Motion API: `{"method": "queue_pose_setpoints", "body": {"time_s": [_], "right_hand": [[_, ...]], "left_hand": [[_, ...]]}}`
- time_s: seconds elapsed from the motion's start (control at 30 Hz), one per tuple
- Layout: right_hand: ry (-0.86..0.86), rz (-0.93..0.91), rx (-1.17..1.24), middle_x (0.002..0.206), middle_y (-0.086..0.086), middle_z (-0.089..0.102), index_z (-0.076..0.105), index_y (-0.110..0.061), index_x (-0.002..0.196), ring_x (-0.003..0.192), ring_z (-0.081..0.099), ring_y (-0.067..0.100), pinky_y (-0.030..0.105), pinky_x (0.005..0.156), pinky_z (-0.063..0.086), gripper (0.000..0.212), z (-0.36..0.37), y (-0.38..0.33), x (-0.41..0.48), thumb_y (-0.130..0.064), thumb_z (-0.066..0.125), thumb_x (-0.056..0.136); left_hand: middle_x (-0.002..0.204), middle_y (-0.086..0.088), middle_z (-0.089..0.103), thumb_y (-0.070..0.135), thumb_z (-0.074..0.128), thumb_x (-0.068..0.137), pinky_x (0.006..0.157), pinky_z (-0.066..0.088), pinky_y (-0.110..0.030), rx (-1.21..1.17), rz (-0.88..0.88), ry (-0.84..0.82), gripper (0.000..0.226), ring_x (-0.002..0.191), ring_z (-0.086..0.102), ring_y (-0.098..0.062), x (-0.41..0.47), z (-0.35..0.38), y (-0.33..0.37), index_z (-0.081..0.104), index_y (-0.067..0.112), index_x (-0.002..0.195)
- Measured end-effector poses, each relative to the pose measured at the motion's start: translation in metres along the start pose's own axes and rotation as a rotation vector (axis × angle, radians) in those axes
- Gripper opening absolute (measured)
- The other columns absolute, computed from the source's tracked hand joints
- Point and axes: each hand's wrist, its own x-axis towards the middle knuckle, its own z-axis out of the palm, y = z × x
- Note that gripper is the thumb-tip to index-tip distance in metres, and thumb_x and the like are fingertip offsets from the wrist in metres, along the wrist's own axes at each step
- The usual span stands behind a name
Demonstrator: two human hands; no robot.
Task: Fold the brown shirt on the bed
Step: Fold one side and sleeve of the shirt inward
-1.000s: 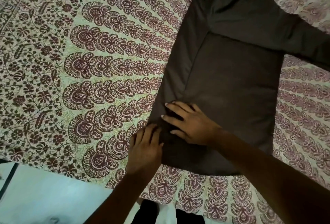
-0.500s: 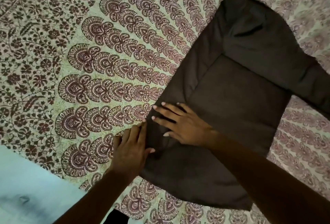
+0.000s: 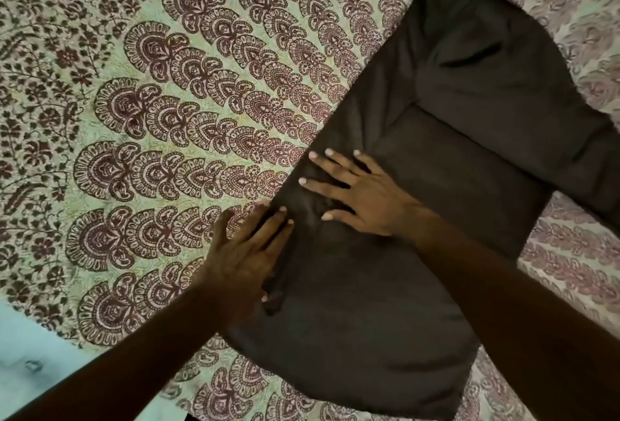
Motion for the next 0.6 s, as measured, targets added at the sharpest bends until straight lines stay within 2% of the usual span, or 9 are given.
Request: {"method": "queue_pose_setpoints", "body": {"time_s": [0.07, 0.13, 0.2, 0.23, 0.33, 0.4, 0.47, 0.53, 0.6], "right_hand": [[0.025, 0.193, 0.068, 0.176, -0.003, 0.001, 0.013, -0.047, 0.163, 0.162, 0.005, 0.022, 0.059, 0.124, 0.018, 0.065, 0.001, 0.009, -0.001, -0.069, 0.024, 0.103], [0.066, 0.375, 0.147, 0.176, 0.0, 0.005, 0.016, -0.044, 0.163, 0.162, 0.008, 0.027, 0.063, 0.122, 0.021, 0.066, -0.004, 0.021, 0.002, -0.068, 0.025, 0.103], [0.095, 0.373, 0.154, 0.175, 0.001, 0.006, 0.016, -0.04, 0.164, 0.161, 0.009, 0.028, 0.062, 0.122, 0.021, 0.067, -0.012, 0.033, 0.008, -0.066, 0.027, 0.104], [0.092, 0.304, 0.124, 0.176, 0.001, 0.006, 0.016, -0.038, 0.165, 0.161, 0.009, 0.027, 0.06, 0.123, 0.02, 0.066, -0.014, 0.038, 0.011, -0.064, 0.026, 0.105], [0.012, 0.141, 0.075, 0.175, -0.005, 0.006, 0.017, -0.04, 0.164, 0.161, 0.01, 0.021, 0.058, 0.123, 0.021, 0.064, -0.017, 0.063, 0.021, -0.062, 0.02, 0.104], [-0.027, 0.238, 0.113, 0.175, -0.007, 0.002, 0.015, -0.044, 0.163, 0.161, 0.009, 0.018, 0.061, 0.122, 0.019, 0.066, -0.016, 0.086, 0.023, -0.065, 0.013, 0.1], [-0.029, 0.383, 0.141, 0.176, -0.006, -0.001, 0.011, -0.045, 0.163, 0.161, 0.006, 0.017, 0.063, 0.122, 0.017, 0.066, -0.017, 0.112, 0.026, -0.066, 0.014, 0.101], [-0.026, 0.496, 0.145, 0.175, -0.005, 0.0, 0.011, -0.046, 0.164, 0.161, 0.005, 0.018, 0.065, 0.121, 0.014, 0.064, -0.019, 0.134, 0.03, -0.064, 0.024, 0.104], [-0.011, 0.536, 0.103, 0.175, -0.003, 0.003, 0.013, -0.043, 0.164, 0.161, 0.006, 0.021, 0.066, 0.121, 0.012, 0.066, -0.023, 0.151, 0.035, -0.065, 0.026, 0.103]], "left_hand": [[0.144, -0.003, 0.056, 0.062, 0.07, 0.051, 0.11, 0.032, -0.064, -0.009, 0.035, 0.012, 0.102, 0.135, 0.05, -0.031, 0.013, -0.014, 0.003, 0.057, 0.016, 0.141], [0.121, 0.001, 0.062, 0.059, 0.063, 0.066, 0.109, 0.031, -0.059, -0.013, 0.048, 0.115, 0.063, 0.12, 0.058, -0.026, 0.031, -0.028, 0.007, 0.068, 0.022, 0.117], [0.115, 0.001, 0.064, 0.047, 0.056, 0.081, 0.107, 0.031, -0.056, -0.02, 0.073, 0.22, 0.034, 0.113, 0.062, -0.024, 0.057, -0.036, 0.009, 0.068, 0.024, 0.102], [0.122, -0.002, 0.064, 0.041, 0.053, 0.085, 0.106, 0.032, -0.056, -0.023, 0.071, 0.242, 0.032, 0.117, 0.062, -0.026, 0.072, -0.037, 0.008, 0.068, 0.022, 0.105], [0.159, -0.011, 0.042, 0.041, 0.054, 0.088, 0.108, 0.038, -0.053, -0.021, 0.048, 0.249, 0.06, 0.14, 0.047, -0.032, 0.117, -0.042, 0.0, 0.055, 0.014, 0.141], [0.171, -0.009, 0.018, 0.049, 0.053, 0.088, 0.114, 0.033, -0.054, 0.016, 0.088, 0.209, 0.079, 0.152, 0.032, -0.03, 0.136, -0.046, -0.008, 0.035, 0.016, 0.157], [0.174, -0.002, 0.005, 0.053, 0.05, 0.087, 0.12, 0.027, -0.054, 0.049, 0.152, 0.177, 0.087, 0.158, 0.019, -0.025, 0.148, -0.045, -0.017, 0.022, 0.019, 0.163], [0.173, -0.002, 0.011, 0.054, 0.052, 0.082, 0.121, 0.024, -0.053, 0.063, 0.2, 0.135, 0.093, 0.157, 0.019, -0.024, 0.158, -0.047, -0.019, 0.02, 0.022, 0.163], [0.165, -0.005, 0.029, 0.055, 0.058, 0.074, 0.116, 0.029, -0.052, 0.096, 0.237, 0.096, 0.097, 0.148, 0.034, -0.029, 0.171, -0.054, -0.018, 0.028, 0.022, 0.16]]}}
